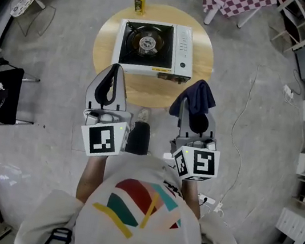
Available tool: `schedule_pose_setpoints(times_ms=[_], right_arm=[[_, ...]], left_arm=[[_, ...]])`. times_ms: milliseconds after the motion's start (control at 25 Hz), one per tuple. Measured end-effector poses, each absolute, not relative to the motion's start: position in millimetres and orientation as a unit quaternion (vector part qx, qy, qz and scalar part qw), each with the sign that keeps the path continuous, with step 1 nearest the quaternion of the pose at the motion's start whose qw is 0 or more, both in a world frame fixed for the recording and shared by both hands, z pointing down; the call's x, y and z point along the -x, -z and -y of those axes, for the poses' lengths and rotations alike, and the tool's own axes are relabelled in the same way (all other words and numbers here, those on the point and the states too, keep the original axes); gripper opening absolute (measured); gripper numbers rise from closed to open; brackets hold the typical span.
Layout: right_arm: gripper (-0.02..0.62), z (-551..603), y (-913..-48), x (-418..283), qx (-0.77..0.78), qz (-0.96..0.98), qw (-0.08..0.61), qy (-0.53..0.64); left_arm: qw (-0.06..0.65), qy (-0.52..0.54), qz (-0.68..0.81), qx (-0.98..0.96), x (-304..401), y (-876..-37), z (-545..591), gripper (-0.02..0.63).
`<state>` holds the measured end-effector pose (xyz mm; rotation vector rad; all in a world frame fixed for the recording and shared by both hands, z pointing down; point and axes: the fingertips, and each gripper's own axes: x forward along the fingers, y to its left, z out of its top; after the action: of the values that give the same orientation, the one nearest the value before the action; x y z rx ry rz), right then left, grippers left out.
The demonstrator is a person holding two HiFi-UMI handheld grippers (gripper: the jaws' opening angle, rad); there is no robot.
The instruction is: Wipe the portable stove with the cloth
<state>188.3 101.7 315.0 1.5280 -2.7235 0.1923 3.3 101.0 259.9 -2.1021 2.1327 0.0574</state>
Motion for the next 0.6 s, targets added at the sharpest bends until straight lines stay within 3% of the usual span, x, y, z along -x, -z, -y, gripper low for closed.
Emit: schedule_pose_setpoints(times_ms=[600], right_arm=[[0.031, 68.1, -284.7, -138.0, -0.523, 0.850, 0.031, -0.057]], left_arm=[[0.048, -0.006, -0.697, 0.715, 66.6, -261.4, 72.8, 0.008]])
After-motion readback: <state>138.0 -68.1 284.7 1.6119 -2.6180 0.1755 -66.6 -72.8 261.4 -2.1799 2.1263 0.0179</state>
